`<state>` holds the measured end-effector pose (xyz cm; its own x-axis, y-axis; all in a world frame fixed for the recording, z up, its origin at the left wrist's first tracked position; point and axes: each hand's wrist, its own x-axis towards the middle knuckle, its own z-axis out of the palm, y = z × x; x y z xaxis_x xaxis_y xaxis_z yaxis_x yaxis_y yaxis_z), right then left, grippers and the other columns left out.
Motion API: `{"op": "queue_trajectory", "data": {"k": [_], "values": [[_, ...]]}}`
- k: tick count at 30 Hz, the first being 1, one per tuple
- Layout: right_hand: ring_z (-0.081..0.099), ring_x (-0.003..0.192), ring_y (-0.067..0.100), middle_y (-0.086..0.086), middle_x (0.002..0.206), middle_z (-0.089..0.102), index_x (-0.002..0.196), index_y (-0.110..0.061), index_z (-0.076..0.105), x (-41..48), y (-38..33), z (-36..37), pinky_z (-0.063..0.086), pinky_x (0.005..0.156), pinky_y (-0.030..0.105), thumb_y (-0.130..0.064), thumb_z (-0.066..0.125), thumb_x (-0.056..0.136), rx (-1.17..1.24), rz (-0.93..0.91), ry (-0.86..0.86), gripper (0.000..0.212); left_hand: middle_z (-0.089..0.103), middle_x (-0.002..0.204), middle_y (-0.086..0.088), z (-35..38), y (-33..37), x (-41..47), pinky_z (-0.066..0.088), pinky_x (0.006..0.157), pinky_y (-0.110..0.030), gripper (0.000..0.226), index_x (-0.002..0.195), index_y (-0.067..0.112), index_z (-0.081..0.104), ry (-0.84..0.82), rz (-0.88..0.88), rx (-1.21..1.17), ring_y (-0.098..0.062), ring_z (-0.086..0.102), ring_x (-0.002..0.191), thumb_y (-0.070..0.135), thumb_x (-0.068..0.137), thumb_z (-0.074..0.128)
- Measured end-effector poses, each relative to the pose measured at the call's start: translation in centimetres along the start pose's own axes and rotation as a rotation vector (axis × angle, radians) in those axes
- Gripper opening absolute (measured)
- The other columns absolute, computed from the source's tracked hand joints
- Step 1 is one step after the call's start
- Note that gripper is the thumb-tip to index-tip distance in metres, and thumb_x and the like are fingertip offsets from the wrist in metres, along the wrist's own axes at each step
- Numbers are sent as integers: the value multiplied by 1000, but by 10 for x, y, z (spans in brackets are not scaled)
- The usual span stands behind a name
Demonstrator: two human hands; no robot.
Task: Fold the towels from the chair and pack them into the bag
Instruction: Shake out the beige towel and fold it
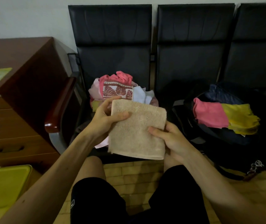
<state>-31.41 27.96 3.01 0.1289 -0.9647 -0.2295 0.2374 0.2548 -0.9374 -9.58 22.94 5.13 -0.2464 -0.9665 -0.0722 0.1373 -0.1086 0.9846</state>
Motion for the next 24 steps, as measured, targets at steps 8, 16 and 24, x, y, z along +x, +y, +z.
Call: {"op": "queue_trajectory", "data": {"k": [8, 16, 24], "values": [[74, 87, 19, 4, 95, 76, 112, -13, 65, -12, -13, -1, 58, 68, 30, -17, 69, 73, 123, 6, -43, 40, 71, 118, -13, 13, -35, -31, 59, 87, -37, 37, 104, 13, 78, -268, -355, -329, -24, 70, 106, 24, 70, 87], [71, 104, 23, 8, 112, 74, 123, -8, 63, -11, 22, -14, 57, 85, 33, -18, 75, 80, 3, 265, -34, 45, 72, 115, -15, 4, -42, -31, 59, 80, -31, 26, 118, 3, 65, -138, -300, -49, -26, 71, 103, 4, 93, 61], [69, 107, 21, 4, 117, 72, 129, -15, 60, -6, 42, -28, 52, 99, 42, -46, 96, 50, -192, 314, -2, 92, 69, 123, -15, 6, -59, -41, 56, 95, -39, 43, 133, 7, 54, -255, -442, -75, -31, 66, 114, 2, 91, 62]]}}
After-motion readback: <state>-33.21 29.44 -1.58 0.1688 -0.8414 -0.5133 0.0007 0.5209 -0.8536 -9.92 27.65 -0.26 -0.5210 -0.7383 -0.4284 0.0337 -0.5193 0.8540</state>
